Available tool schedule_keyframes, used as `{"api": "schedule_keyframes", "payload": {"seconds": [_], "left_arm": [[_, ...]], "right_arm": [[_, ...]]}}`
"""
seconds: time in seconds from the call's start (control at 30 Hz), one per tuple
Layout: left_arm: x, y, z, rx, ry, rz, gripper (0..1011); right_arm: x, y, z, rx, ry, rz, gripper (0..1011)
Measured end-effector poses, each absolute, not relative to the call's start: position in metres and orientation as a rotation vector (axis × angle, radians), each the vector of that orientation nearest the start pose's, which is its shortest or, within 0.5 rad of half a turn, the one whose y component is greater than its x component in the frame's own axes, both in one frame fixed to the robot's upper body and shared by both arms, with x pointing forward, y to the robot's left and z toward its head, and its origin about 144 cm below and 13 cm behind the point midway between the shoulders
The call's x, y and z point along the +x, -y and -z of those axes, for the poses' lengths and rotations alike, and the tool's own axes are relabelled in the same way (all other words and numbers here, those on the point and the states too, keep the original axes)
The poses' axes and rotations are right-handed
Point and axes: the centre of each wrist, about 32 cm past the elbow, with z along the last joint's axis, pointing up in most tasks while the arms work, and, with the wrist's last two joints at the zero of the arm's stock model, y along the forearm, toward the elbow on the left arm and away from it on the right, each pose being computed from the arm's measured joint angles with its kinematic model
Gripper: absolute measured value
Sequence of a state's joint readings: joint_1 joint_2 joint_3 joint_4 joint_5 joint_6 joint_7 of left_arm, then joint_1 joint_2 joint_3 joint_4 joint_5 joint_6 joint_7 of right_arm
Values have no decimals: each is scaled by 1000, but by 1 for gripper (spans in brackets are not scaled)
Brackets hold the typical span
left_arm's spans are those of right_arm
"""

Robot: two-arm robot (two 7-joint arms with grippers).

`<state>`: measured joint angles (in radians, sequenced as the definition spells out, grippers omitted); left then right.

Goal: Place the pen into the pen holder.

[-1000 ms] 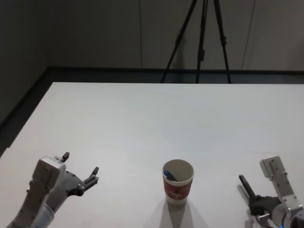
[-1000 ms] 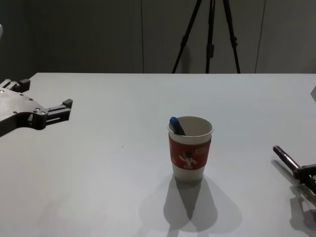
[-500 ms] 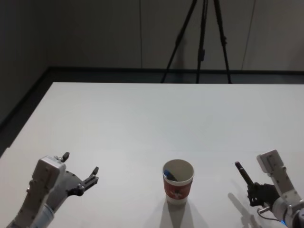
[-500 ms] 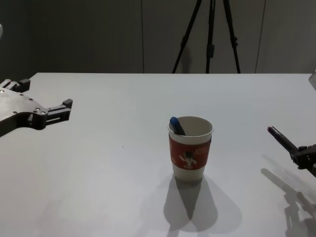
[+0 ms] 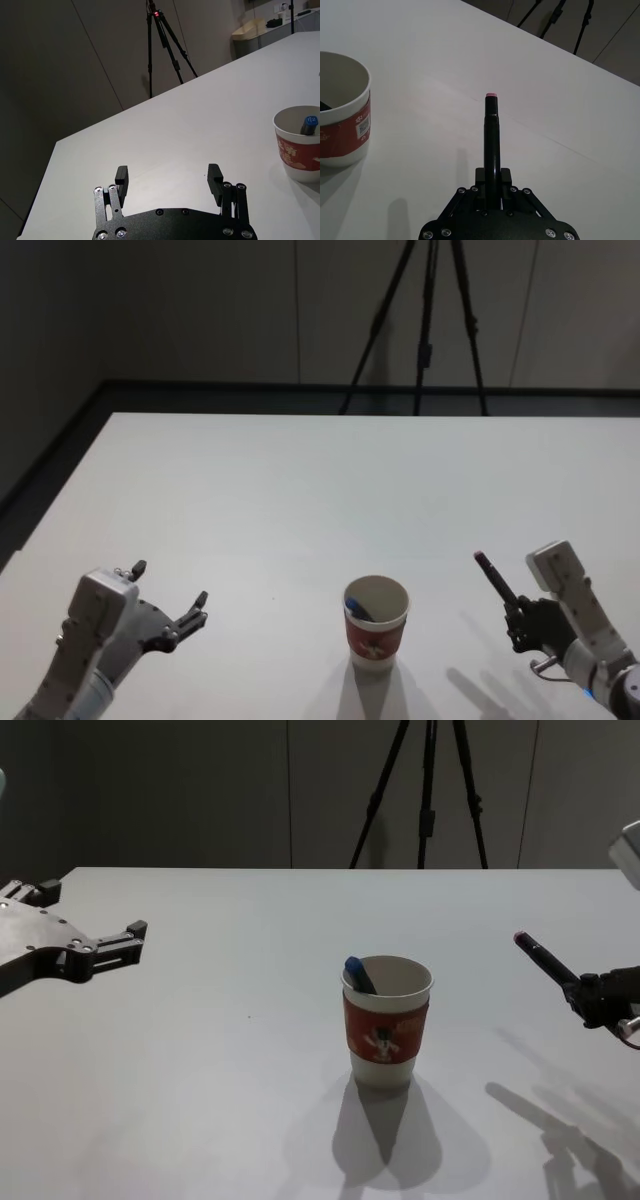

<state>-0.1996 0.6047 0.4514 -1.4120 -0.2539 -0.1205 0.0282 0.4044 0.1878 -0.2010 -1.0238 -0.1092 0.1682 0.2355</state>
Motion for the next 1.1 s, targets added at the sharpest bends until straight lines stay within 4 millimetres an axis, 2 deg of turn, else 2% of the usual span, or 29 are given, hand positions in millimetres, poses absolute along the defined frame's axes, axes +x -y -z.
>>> {"api": "schedule_keyframes", "payload": {"seconds": [1.1], "left_arm": [[489, -310, -1140, 304, 285, -1248, 1001]], "right_arm": [[566, 252, -1134, -366, 266, 1142, 174]]}}
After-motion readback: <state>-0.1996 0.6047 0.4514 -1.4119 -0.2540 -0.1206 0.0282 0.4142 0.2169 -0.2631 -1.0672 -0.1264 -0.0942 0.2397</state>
